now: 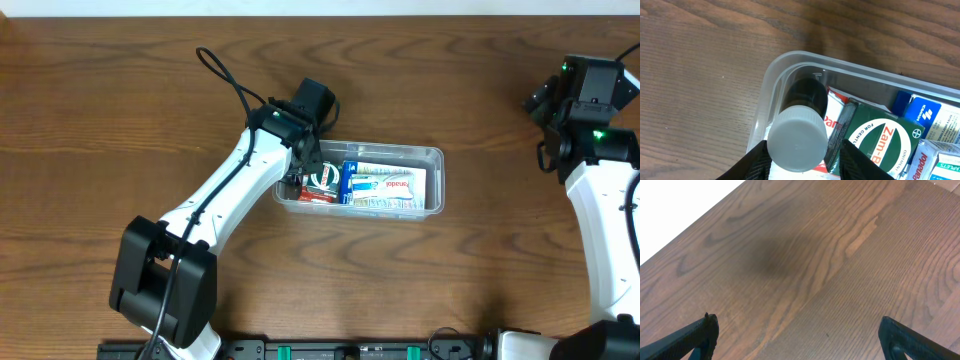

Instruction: Pack container

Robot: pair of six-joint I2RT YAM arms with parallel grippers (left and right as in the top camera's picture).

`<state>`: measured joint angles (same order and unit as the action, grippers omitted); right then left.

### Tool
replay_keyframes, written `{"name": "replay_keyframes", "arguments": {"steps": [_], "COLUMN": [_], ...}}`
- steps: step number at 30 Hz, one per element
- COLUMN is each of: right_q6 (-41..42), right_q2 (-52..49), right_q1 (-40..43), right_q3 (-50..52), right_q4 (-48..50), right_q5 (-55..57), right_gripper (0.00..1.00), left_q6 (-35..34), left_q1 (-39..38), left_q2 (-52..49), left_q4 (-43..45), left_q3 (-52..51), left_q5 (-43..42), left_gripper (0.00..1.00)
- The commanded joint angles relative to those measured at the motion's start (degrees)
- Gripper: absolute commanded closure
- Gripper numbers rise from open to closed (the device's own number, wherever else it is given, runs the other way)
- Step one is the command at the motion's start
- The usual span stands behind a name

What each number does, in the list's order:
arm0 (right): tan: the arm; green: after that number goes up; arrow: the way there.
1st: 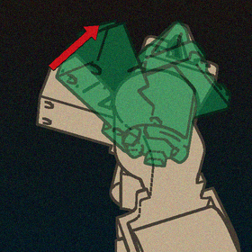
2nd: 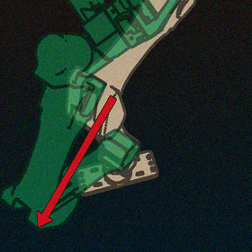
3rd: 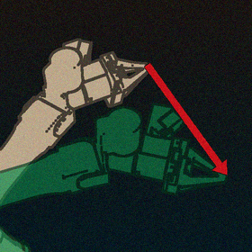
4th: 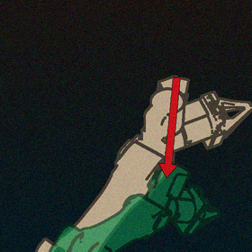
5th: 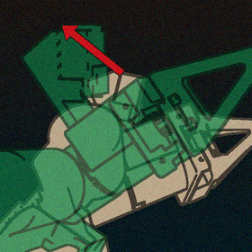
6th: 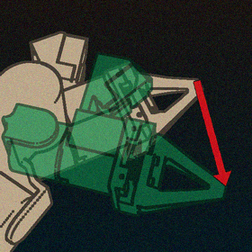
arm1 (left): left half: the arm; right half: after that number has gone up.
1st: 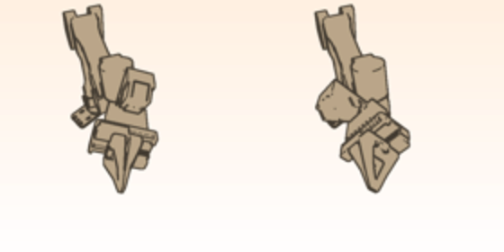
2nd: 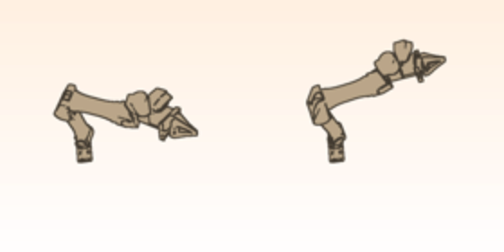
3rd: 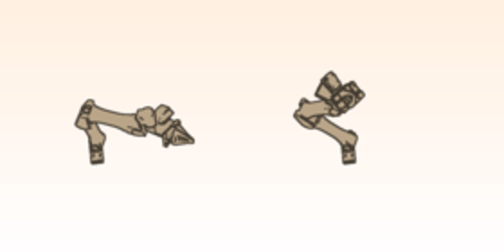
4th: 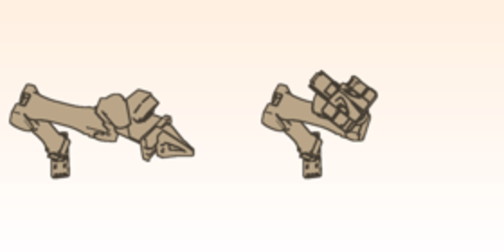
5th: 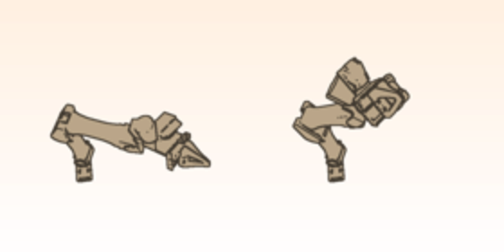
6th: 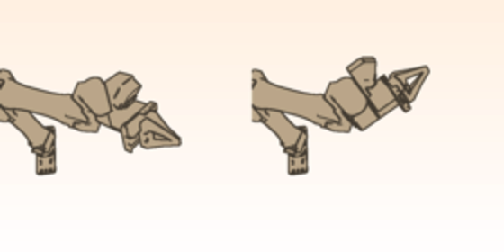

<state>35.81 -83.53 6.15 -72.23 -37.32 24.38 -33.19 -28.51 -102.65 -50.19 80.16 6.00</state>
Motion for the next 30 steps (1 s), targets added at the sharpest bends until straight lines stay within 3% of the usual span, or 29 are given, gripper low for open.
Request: {"name": "replay_keyframes", "arguments": {"steps": [1, 4, 7, 9, 13, 14, 22, 30], "right_q6": [0.79, 0.76, 0.79, 0.79, 0.79, 0.79, 0.79, 0.79], "right_q2": [-0.07, -0.07, -0.07, -0.07, -0.07, -0.07, -0.07, -0.07], "right_q1": [0.22, 0.22, 0.22, 0.22, 0.22, 0.22, 0.22, 0.22], "right_q3": [-0.07, -0.07, -0.07, -0.07, -0.07, -0.07, -0.07, -0.07], "right_q4": [0.00, 0.00, 0.00, 0.00, 0.00, 0.00, 0.00, 0.00], "right_q5": [0.61, 0.59, 0.61, 0.59, 0.61, 0.59, 0.61, 0.59], "right_gripper": [0.01, 0.01, 0.01, 0.01, 0.01, 0.01, 0.01, 0.01], "left_q6": [0.17, 3.17, 7.63, 9.84, 10.93, 10.91, 10.91, 15.34], "left_q1": [0.26, 0.26, 0.24, 0.24, 0.24, 0.24, 0.24, 0.24], "left_q2": [0.33, 2.25, 5.46, 8.35, 17.14, 19.37, 34.82, 45.55], "left_q4": [-0.26, -0.22, -0.22, -0.26, -0.26, -0.46, -5.20, -19.47], "left_q3": [0.70, 2.36, 4.98, 6.56, 8.07, 8.07, 8.07, 8.04], "left_q5": [1.11, 1.11, 1.11, 1.09, 1.09, 1.11, 1.11, 4.07], "left_gripper": [0.54, 0.54, 0.47, 0.38, 0.05, 0.02, 0.02, 0.02]}}
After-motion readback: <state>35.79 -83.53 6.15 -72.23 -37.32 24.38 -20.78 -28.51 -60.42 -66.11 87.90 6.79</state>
